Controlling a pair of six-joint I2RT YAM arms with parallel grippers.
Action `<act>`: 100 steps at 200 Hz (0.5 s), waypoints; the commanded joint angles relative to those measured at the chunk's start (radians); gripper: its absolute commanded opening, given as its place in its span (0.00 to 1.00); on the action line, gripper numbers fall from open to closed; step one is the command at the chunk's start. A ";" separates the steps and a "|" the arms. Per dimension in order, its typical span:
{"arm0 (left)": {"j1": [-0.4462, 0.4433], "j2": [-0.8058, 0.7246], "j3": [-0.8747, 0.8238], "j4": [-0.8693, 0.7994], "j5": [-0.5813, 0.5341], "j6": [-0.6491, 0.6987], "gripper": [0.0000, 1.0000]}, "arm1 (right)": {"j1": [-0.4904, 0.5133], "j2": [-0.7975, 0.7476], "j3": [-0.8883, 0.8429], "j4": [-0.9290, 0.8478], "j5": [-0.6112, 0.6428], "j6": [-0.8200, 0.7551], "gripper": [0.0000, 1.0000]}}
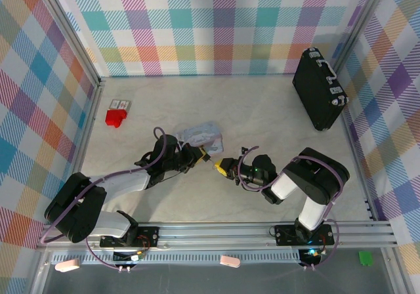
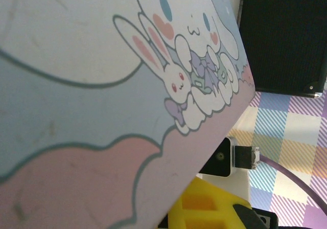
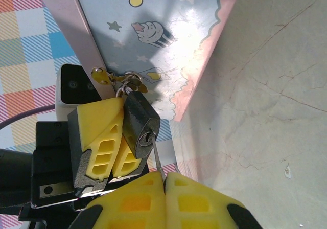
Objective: Unlock the padlock with the key
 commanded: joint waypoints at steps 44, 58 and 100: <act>0.010 -0.025 -0.011 0.091 0.037 -0.030 0.00 | -0.008 -0.015 0.032 0.038 -0.021 0.010 0.00; 0.010 -0.023 -0.013 0.093 0.037 -0.029 0.00 | -0.008 -0.022 0.029 0.038 -0.017 0.010 0.00; 0.011 -0.017 -0.015 0.097 0.037 -0.030 0.00 | -0.009 -0.032 0.026 0.038 -0.013 0.011 0.00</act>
